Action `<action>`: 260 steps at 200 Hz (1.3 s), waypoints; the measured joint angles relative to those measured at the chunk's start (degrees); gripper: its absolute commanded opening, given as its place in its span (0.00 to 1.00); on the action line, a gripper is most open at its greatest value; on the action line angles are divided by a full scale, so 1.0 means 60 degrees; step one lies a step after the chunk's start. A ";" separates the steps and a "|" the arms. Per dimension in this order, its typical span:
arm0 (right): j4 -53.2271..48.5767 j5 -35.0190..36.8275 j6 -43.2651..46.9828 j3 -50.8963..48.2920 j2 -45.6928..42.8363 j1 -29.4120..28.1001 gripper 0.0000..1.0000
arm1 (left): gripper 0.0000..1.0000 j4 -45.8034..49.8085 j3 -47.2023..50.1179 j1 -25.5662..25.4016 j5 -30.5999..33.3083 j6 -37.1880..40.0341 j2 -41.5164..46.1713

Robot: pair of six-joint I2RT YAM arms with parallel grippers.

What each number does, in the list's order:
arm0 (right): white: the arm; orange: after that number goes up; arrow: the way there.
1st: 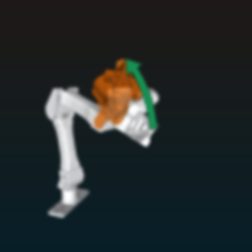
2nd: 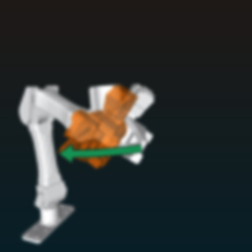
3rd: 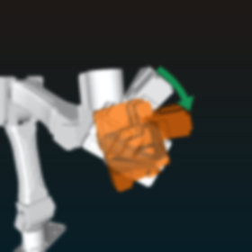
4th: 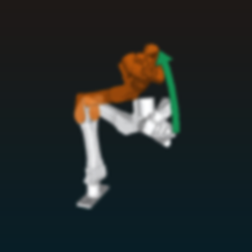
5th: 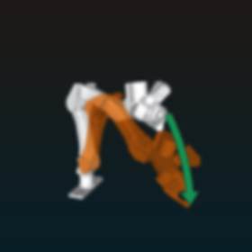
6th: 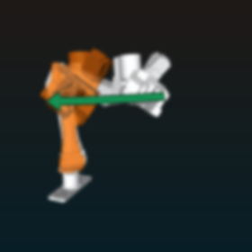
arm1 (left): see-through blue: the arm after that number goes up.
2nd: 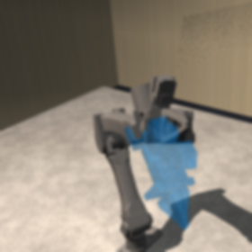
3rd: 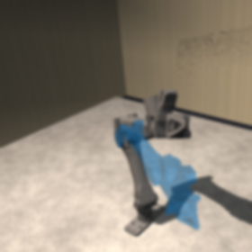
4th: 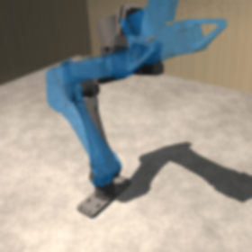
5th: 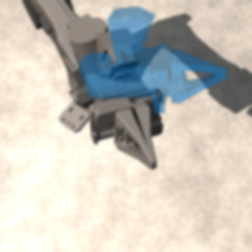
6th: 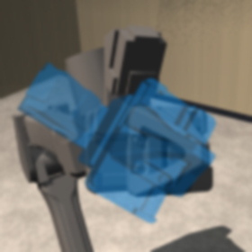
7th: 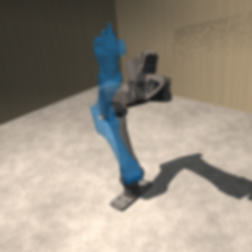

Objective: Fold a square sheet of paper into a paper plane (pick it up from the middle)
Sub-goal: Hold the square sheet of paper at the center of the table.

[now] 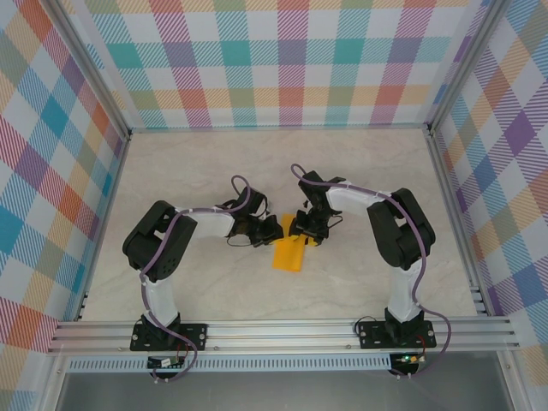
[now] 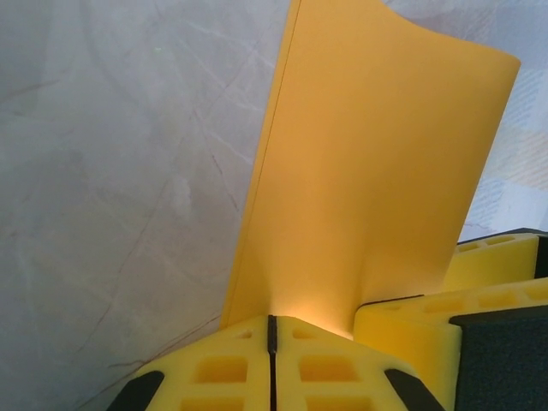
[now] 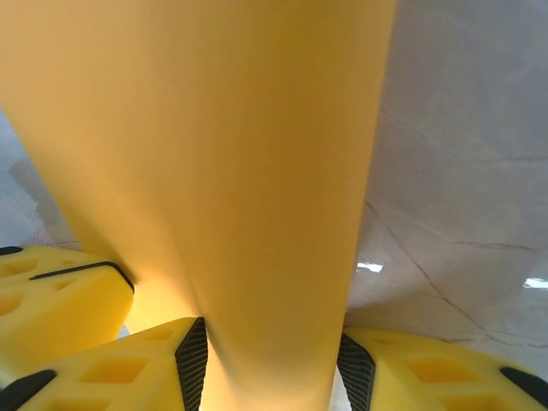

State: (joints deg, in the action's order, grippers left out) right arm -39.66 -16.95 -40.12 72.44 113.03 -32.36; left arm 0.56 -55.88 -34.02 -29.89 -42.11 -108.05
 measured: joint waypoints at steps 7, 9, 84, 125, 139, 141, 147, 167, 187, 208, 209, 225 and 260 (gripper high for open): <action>0.0109 0.0004 -0.0025 -0.0055 -0.0117 -0.0004 0.52 | 0.06 0.0073 -0.0036 0.0000 0.0025 0.0033 0.0000; 0.0146 0.0004 -0.0025 -0.0076 -0.0153 -0.0007 0.52 | 0.06 0.0080 -0.0040 -0.0004 0.0025 0.0036 0.0000; 0.2149 0.1173 -0.0681 -0.2597 -0.2820 -0.0080 0.52 | 0.04 0.0240 -0.0102 -0.0018 0.0131 0.0372 0.0000; 0.4215 0.0135 -0.1249 -0.3541 -0.3490 -0.0066 0.30 | 0.04 0.0310 -0.0131 -0.0044 0.0193 0.0466 0.0000; 0.4586 -0.0058 -0.1424 -0.3570 -0.3483 -0.0124 0.27 | 0.04 0.0357 -0.0160 -0.0062 0.0240 0.0470 0.0000; 0.4615 -0.0069 -0.1424 -0.3563 -0.3472 -0.0131 0.27 | 0.04 0.0364 -0.0164 -0.0062 0.0244 0.0466 0.0000; 0.4674 -0.0084 -0.1475 -0.3530 -0.3442 -0.0153 0.26 | 0.03 0.0379 -0.0171 -0.0062 0.0255 0.0470 0.0000; 0.4677 -0.0084 -0.1661 -0.3180 -0.3009 -0.0302 0.24 | 0.03 0.0408 -0.0193 -0.0069 0.0288 0.0466 0.0000; 0.4674 -0.0113 -0.1894 -0.2856 -0.2408 -0.0441 0.23 | 0.03 0.0495 -0.0233 -0.0087 0.0375 0.0463 0.0000; 0.4564 -0.0036 -0.2011 -0.2820 -0.2076 -0.0481 0.23 | 0.03 0.0637 -0.0306 -0.0124 0.0474 0.0463 0.0000; 0.4546 -0.0029 -0.2014 -0.2820 -0.2069 -0.0484 0.23 | 0.02 0.0637 -0.0310 -0.0124 0.0477 0.0463 0.0000; 0.4422 0.0040 -0.2036 -0.2820 -0.2022 -0.0484 0.23 | 0.02 0.0714 -0.0353 -0.0138 0.0561 0.0466 0.0000; 0.4532 0.0069 -0.2109 -0.2954 -0.1985 -0.0415 0.23 | 0.02 0.0896 -0.0448 -0.0168 0.0707 0.0543 0.0000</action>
State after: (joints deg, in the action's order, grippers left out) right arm -12.47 -16.53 -52.77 54.72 101.12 -34.85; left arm 5.93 -58.57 -35.03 -25.65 -38.85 -108.05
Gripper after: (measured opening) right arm 0.228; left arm 0.046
